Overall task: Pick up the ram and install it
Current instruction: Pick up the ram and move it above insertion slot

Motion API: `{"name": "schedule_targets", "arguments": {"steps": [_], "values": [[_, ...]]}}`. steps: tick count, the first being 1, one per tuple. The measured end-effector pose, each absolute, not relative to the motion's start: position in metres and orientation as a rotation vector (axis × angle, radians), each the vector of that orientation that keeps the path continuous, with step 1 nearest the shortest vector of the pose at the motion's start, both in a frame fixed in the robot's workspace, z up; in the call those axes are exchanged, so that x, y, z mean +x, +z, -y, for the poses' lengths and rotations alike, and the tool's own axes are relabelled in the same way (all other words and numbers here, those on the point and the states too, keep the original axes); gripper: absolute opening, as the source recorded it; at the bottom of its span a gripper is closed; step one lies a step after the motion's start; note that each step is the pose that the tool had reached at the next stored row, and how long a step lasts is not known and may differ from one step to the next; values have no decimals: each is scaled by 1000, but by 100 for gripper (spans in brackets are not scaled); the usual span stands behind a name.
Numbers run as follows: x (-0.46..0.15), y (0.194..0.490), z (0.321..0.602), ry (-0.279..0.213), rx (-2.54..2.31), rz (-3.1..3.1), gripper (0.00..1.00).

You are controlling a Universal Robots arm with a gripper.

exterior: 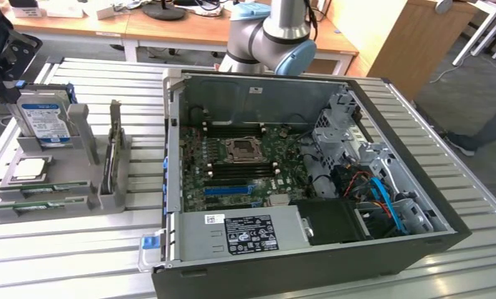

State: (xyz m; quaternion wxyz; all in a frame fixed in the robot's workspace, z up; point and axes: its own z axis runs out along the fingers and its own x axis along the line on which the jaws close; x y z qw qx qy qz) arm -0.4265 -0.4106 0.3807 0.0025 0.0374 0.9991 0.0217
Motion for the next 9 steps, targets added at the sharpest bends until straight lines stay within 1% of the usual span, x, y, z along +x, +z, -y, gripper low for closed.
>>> {"name": "schedule_targets", "arguments": {"steps": [9], "values": [[-427,381,411,68,73,-3136,11]]}}
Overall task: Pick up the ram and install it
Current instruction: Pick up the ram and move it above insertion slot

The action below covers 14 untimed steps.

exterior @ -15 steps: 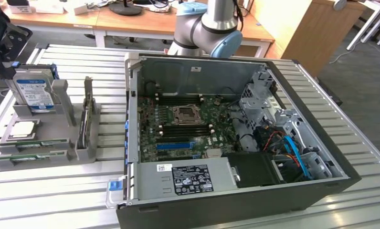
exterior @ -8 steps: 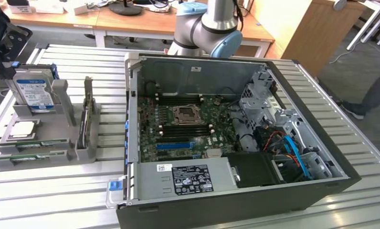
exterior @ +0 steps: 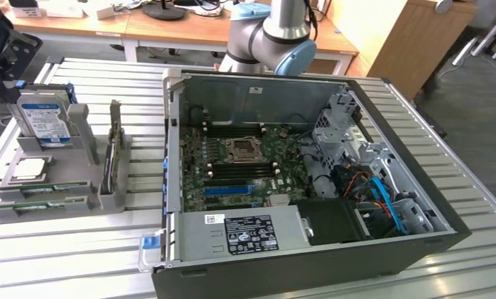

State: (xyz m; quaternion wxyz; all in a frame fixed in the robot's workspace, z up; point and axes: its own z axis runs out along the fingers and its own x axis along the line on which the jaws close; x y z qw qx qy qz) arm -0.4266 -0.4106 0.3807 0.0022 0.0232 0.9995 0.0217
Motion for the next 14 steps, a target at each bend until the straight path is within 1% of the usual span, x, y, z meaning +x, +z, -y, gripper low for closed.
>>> {"name": "schedule_targets", "arguments": {"steps": [14], "values": [[-427,380,411,69,-275,-3129,11]]}}
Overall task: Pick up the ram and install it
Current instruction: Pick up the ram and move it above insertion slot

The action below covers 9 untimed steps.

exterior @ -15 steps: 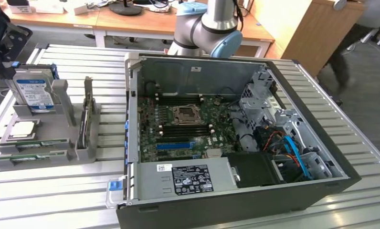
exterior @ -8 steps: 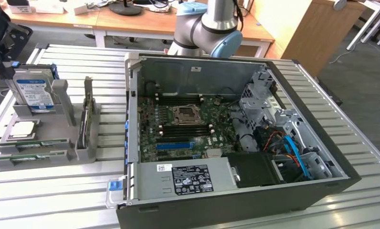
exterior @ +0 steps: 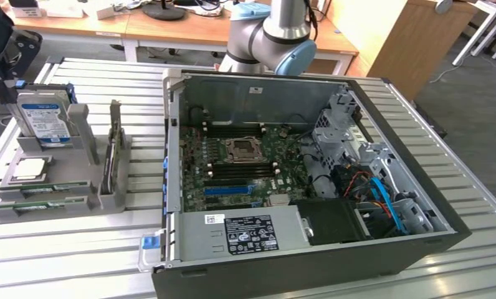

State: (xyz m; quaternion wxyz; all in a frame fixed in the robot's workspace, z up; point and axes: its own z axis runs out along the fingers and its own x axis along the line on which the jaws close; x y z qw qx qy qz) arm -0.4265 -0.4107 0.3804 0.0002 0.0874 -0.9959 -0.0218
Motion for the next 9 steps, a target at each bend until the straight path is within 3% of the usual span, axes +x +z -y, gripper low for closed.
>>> {"name": "schedule_targets", "arguments": {"steps": [9], "values": [[-427,380,411,-68,529,3092,11]]}}
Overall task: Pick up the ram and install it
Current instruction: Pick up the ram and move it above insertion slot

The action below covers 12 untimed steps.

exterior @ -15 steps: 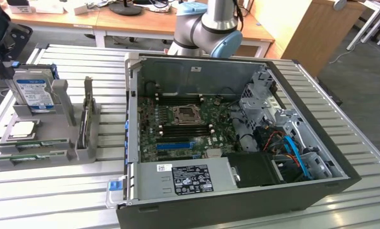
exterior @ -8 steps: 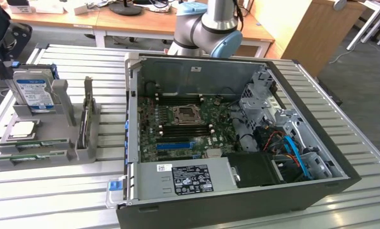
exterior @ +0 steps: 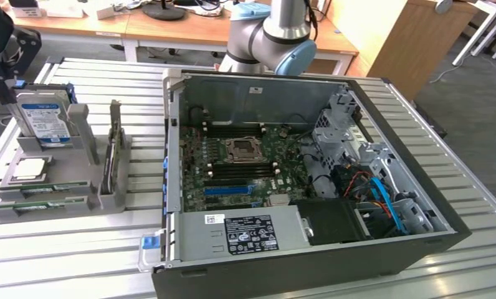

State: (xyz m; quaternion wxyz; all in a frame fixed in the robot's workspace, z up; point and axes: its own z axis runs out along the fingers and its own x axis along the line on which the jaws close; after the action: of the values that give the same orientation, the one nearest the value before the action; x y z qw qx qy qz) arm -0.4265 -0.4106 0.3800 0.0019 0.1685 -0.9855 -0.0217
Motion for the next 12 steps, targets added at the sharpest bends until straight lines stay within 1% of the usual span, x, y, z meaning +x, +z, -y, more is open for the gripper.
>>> {"name": "schedule_targets", "arguments": {"steps": [12], "values": [[-427,379,411,-70,843,3007,11]]}}
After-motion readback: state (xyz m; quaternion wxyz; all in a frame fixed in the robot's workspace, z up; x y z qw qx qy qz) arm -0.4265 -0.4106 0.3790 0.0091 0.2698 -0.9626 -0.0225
